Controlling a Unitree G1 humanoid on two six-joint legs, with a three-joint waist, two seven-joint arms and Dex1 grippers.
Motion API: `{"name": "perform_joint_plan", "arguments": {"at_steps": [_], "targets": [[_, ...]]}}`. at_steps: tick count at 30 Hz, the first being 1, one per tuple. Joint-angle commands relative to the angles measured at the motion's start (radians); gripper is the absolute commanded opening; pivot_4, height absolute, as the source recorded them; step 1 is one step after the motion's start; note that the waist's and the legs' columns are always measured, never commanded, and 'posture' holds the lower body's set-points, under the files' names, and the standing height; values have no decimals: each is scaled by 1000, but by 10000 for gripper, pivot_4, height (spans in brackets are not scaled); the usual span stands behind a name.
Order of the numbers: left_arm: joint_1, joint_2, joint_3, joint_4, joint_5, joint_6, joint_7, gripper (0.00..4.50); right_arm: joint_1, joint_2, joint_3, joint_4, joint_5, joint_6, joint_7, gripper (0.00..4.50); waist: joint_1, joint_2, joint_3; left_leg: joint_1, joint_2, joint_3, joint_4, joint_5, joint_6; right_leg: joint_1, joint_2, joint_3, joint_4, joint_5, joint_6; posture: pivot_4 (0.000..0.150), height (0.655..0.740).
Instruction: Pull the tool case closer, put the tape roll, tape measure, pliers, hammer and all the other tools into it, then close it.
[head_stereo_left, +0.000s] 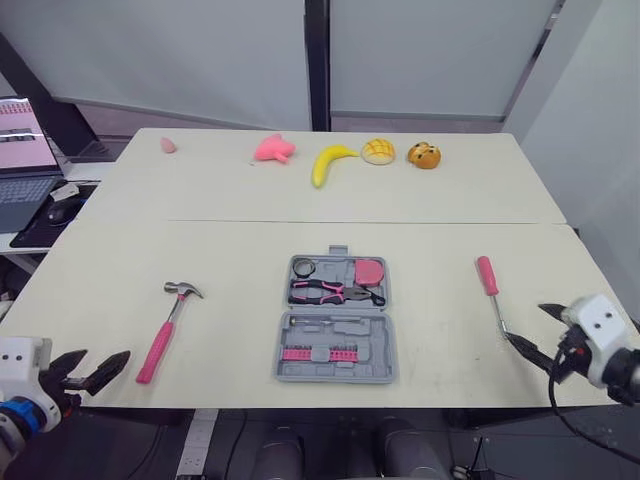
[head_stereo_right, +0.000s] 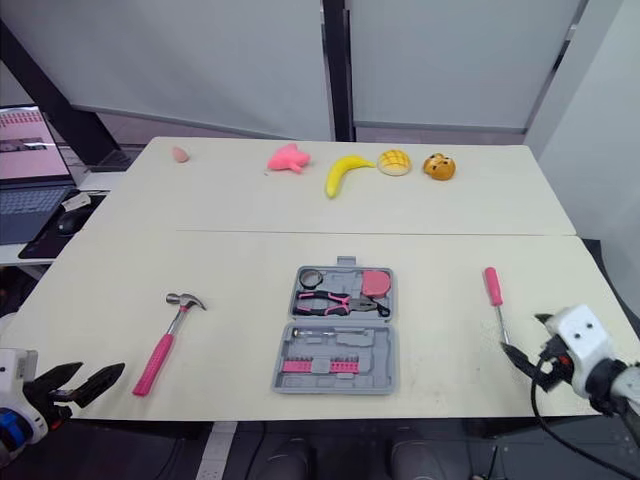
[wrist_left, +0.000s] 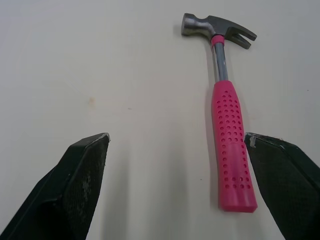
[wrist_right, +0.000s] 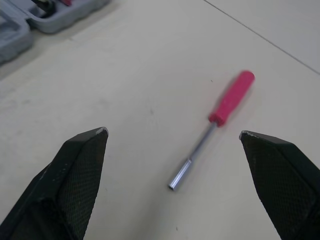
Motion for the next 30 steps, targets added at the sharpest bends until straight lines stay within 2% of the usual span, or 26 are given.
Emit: {"name": "perform_joint_plan", "arguments": {"at_steps": [1,4,7,12,15,20,30], "targets": [[23,-12,22,-46,-19,-16,14,44852,-141,-59,89,-115,82,90,55,45000,-5,0,0,0,0,0,0,0,0,0,0,0,0,0,0,1500,7255],[55,-30,28,-92,-31,-8,30,44852,-309,-93,203,-182,169,190,114,45000,-6,0,0,0,0,-1,0,0,0,0,0,-1,0,1,1,1500,7255],[96,-56,36,-154,-47,11,50,44852,-514,-73,347,-188,215,244,175,45000,-8,-1,0,-1,0,-1,-1,-1,-1,0,0,-1,-1,1,1,1500,7255],[137,-84,36,-230,-65,31,82,44852,-682,-34,475,-132,224,260,228,45000,2,-2,0,-2,0,-2,0,-1,-1,-1,-1,-2,-2,3,-2,1500,7255],[141,-110,30,-279,-78,36,115,44852,-713,-19,515,-92,203,223,259,45000,10,-2,0,-3,0,-2,0,-1,-1,-1,-1,-2,-2,3,-2,1500,7255],[59,-131,-23,-303,-69,40,176,44852,-714,4,547,-60,154,156,255,45000,14,-2,0,-3,0,-2,0,-1,-1,-1,-1,-3,-2,3,-2,1500,7255],[-213,-96,-205,-102,56,74,293,44852,-717,34,568,-57,105,125,234,45000,9,-2,0,-3,0,-3,0,-1,-1,-1,-1,-3,-2,3,-2,1500,7255]]}}
